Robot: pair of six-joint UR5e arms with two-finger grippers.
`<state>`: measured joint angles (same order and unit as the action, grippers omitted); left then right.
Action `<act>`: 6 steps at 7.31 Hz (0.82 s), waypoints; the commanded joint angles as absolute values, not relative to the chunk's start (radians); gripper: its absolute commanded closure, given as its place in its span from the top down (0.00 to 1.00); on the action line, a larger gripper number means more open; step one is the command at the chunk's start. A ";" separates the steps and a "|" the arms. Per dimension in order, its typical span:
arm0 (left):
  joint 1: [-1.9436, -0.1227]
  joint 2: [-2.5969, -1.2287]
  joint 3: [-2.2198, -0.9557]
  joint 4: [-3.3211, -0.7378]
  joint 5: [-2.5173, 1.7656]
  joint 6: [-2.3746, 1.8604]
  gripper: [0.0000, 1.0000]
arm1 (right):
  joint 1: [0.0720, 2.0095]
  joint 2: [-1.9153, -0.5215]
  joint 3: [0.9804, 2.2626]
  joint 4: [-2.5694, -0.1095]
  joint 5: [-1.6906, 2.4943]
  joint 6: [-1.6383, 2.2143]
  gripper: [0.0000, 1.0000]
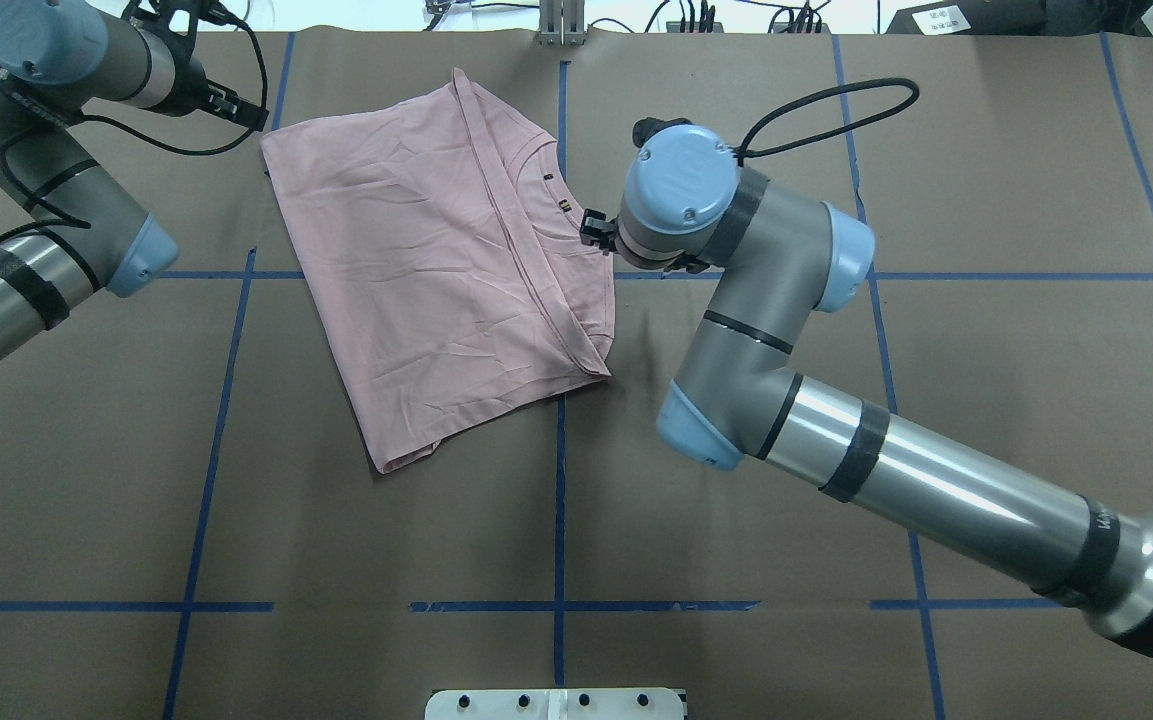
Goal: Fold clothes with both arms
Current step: 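Move the right gripper toward the shirt's collar while the left gripper withdraws, then grasp the collar edge with the right gripper and pull it nearer the robot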
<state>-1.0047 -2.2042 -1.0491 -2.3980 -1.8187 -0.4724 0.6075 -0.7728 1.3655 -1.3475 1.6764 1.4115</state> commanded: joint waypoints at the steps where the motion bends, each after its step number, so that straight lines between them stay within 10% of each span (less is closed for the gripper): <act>1: -1.005 -2.203 -1.051 -2.399 -1.819 -0.472 1.00 | 0.572 -0.727 1.296 -1.350 1.651 1.417 0.66; 6: -1.005 -2.203 -1.052 -2.401 -1.819 -0.472 1.00 | 0.522 -0.733 1.290 -1.355 1.626 1.424 0.48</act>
